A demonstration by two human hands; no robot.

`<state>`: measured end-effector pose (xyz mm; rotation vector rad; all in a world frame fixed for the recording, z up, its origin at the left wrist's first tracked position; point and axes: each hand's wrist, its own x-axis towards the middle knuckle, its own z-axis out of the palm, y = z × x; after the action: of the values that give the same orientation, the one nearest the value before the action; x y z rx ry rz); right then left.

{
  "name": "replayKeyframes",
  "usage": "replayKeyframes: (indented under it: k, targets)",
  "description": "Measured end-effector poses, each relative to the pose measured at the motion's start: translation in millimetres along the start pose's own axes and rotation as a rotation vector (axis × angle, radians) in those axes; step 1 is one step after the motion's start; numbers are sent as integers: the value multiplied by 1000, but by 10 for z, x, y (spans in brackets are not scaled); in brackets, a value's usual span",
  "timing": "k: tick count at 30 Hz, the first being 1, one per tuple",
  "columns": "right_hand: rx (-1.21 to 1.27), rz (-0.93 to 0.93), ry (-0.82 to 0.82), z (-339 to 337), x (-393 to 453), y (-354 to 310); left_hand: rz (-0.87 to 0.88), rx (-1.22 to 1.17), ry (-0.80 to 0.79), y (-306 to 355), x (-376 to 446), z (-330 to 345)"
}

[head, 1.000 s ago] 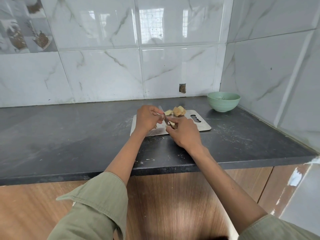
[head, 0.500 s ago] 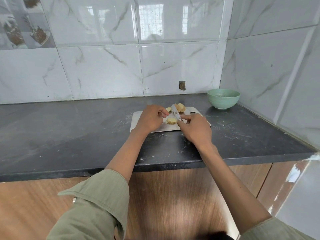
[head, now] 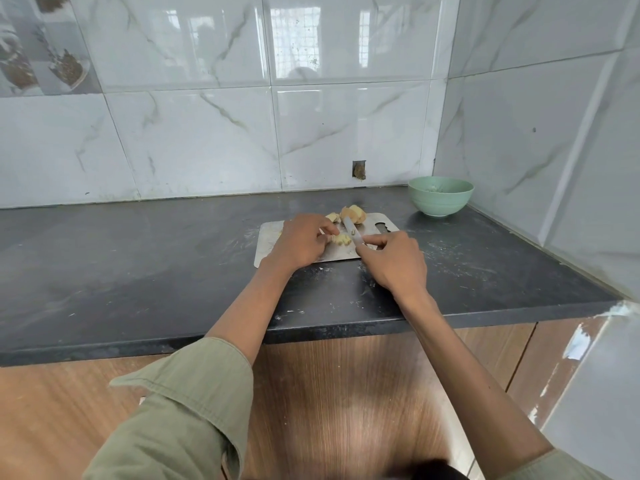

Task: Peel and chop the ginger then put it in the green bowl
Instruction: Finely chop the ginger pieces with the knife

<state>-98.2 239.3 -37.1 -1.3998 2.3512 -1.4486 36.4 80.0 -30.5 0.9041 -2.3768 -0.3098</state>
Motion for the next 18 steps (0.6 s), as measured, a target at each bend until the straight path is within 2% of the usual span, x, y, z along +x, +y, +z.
replayKeyframes:
  k: [5, 8, 11, 13, 16, 18]
  targets:
    - [0, 31, 3, 2, -28, -1, 19, -27, 44, -23, -4, -27]
    - [11, 54, -28, -85, -103, -25, -4, -33, 127, -33, -1, -56]
    - [-18, 60, -47, -150, -158, -73, -133, -29, 290, -85, 10, -143]
    - [-42, 58, -64, -148, -157, -107, -237, -196, 337, -85, -19, -215]
    - [-54, 36, -116, -78, -124, -140, -413, -485, 231, -43, -53, -247]
    - [-70, 18, -146, -18, -105, -157, -485, -543, 134, -29, -43, -190]
